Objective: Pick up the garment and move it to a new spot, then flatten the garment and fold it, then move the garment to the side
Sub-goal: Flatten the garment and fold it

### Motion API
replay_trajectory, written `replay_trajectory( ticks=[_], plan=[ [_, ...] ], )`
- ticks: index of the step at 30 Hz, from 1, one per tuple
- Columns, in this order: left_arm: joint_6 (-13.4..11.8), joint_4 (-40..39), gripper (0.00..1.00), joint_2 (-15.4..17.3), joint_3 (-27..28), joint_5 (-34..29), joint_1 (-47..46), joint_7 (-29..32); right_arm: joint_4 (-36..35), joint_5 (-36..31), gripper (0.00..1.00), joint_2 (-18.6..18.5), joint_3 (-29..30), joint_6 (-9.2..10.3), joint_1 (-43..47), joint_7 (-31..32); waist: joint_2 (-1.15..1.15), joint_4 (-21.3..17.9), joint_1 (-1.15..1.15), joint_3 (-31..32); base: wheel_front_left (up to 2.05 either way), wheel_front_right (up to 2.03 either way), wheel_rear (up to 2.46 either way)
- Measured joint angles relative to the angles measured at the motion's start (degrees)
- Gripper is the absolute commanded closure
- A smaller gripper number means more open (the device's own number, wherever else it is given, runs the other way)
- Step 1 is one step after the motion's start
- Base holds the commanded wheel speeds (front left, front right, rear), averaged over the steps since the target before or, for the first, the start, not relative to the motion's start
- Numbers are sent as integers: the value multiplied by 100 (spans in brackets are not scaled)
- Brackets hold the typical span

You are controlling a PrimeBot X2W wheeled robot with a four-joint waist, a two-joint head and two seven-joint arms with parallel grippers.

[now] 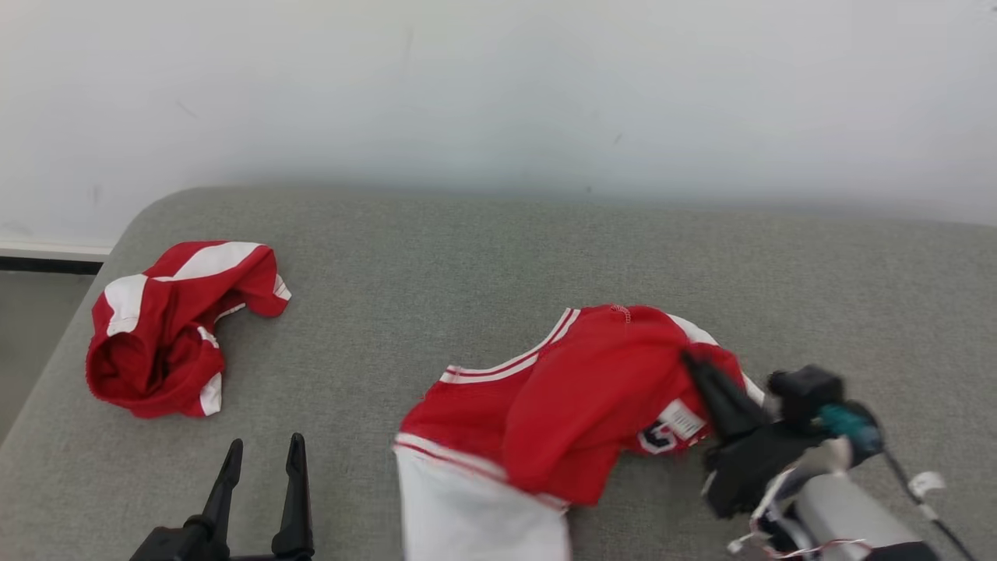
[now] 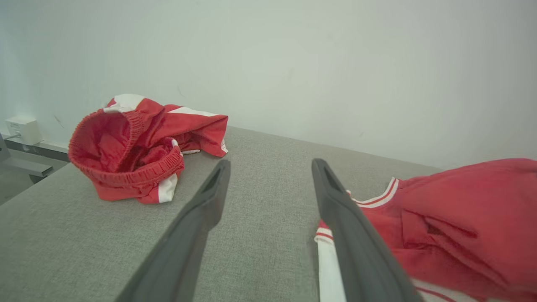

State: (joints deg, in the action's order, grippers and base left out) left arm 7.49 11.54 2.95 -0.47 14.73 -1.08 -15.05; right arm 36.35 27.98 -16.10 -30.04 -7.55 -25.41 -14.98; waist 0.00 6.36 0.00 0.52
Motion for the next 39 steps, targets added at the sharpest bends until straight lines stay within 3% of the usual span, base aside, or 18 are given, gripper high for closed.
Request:
replay_trajectory(
  ticks=[5, 10, 11, 13, 21, 26, 33, 39],
  plan=[
    [-41, -42, 0, -2, 9, 9, 40, 0, -643, -157, 100, -435, 1047, 0, 551, -2, 0, -136, 0, 9, 0, 0, 0],
    [-45, -42, 0, -1, -5, 52, 66, 0, -821, -199, 100, -531, 1515, 0, 1155, -2, 0, -246, 0, -14, 0, 0, 0],
    [-45, -40, 0, -1, -14, 57, 66, 0, -813, -198, 78, -531, 1545, 0, 1255, 0, 0, -261, 0, -24, 0, 0, 0],
    [-53, -37, 0, -1, -33, 67, 66, 0, -808, -200, 0, -512, 1621, 0, 1357, 0, 0, -288, 0, -47, 0, 0, 0],
    [-66, -30, 0, -2, -65, 99, 37, 0, -1277, -385, 0, -406, 1951, 0, 1419, -2, 0, -320, 0, -95, 0, 0, 0],
    [-66, -25, 0, -1, -60, 99, 5, 0, -1500, -400, 0, -412, 1817, 0, 1402, 85, 0, -275, 0, -110, 0, 0, 0],
    [-47, 13, 0, -1, -103, 119, -65, 0, -1434, -436, 0, -421, 1042, 0, 777, 575, 0, -109, 0, -160, 0, 0, 0],
    [-43, 31, 0, -1, -164, 154, -131, 0, -866, -415, 0, -474, 221, 0, 55, 1001, 0, 80, 0, -234, 0, 0, 0]
  ],
)
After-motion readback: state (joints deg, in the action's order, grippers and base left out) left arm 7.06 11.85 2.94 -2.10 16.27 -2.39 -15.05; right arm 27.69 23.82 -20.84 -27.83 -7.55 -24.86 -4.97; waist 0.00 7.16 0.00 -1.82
